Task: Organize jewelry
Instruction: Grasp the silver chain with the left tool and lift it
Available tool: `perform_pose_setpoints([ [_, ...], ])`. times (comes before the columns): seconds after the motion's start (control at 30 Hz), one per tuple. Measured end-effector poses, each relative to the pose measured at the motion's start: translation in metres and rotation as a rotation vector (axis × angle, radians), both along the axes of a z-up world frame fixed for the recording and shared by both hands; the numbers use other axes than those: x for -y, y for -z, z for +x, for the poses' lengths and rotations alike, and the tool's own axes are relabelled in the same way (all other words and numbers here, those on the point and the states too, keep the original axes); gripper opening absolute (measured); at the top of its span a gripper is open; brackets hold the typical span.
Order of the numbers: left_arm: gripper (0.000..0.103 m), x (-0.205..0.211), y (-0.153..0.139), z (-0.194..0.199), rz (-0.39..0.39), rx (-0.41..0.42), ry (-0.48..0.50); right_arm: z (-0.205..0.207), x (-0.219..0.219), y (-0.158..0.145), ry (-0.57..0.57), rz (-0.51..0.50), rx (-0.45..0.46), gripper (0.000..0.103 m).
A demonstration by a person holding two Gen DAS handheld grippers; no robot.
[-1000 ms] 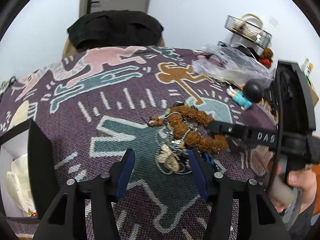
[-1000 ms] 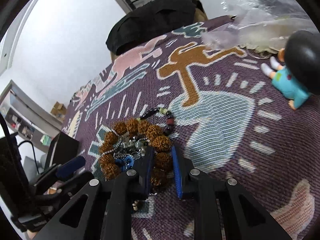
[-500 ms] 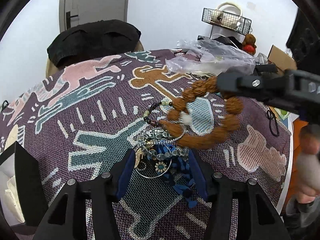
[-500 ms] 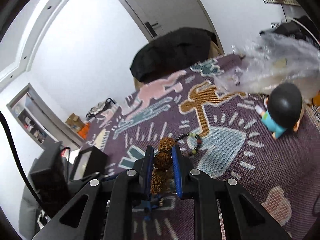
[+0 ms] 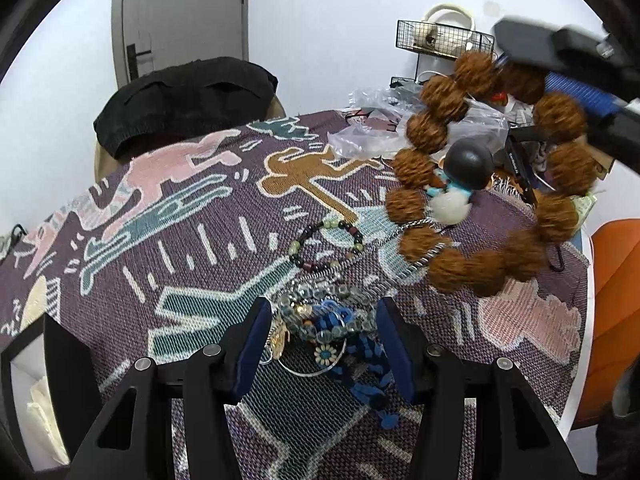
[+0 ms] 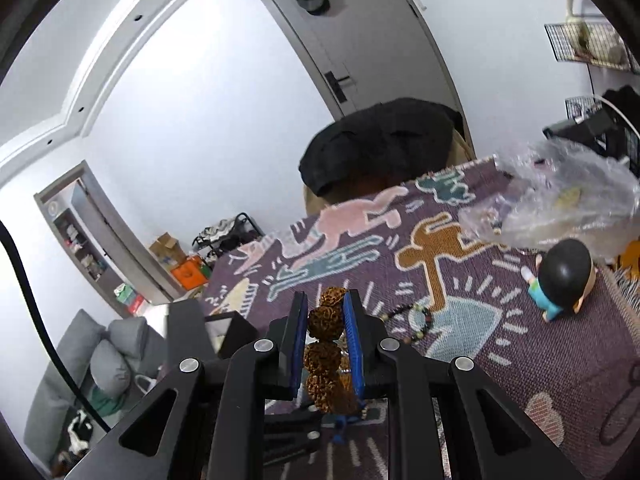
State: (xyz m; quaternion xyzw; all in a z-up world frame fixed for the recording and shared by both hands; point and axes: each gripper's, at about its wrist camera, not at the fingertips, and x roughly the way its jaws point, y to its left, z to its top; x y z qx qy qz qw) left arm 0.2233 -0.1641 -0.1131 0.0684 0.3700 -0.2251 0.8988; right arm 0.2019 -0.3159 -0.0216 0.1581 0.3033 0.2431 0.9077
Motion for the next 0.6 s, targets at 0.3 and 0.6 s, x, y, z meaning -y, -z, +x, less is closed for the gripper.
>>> perform_pose_setpoints([
  [0.3,0.003,0.001,-0.006,0.001,-0.034,0.022,0.015,-0.009,-0.006,-0.013,-0.016,-0.005,0.034,0.019],
  [0.6,0.002,-0.035,-0.061,-0.015,-0.106,0.139,-0.060,-0.003,0.002,-0.008,0.024,-0.015,0.017,0.019],
])
